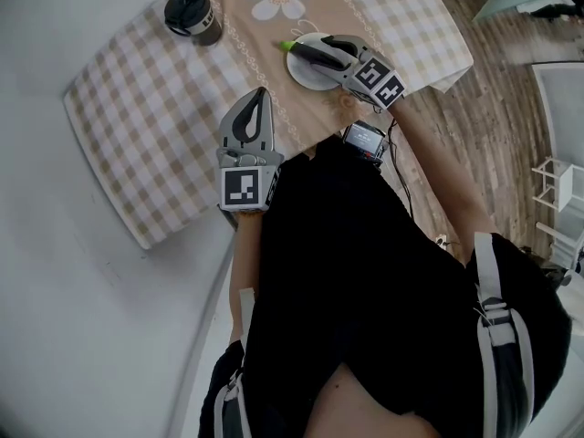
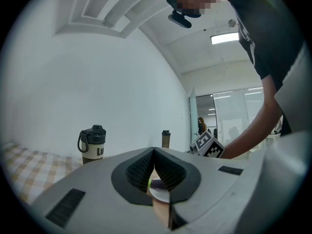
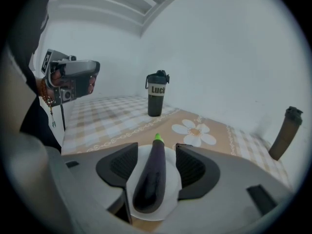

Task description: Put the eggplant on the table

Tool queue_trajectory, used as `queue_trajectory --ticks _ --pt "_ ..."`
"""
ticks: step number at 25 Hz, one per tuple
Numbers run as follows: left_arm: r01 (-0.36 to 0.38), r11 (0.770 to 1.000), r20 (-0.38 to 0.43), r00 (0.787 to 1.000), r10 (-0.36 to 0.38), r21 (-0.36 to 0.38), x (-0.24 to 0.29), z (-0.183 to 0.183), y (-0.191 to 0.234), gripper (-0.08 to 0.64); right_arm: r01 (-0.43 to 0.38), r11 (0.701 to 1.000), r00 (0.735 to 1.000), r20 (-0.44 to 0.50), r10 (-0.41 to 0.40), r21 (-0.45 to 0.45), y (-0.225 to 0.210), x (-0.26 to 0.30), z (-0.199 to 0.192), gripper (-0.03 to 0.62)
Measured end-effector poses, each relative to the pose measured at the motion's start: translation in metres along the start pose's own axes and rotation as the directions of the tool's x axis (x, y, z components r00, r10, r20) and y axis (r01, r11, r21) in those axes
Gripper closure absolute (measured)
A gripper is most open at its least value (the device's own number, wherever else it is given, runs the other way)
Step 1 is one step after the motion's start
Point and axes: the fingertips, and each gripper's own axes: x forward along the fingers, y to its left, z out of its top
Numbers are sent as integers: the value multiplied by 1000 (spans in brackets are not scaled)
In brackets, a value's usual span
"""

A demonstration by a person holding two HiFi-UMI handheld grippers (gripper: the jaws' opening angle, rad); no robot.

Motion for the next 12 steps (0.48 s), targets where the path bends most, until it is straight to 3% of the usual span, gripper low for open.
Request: queue_trajectory --ticks 8,12 --pt "16 1000 7 1000 -16 20 9 10 0 568 45 999 992 117 -43 -10 -3 -24 49 341" --pt "28 999 39 999 -30 35 16 21 -1 568 51 996 976 210 -66 73 -8 -43 79 341"
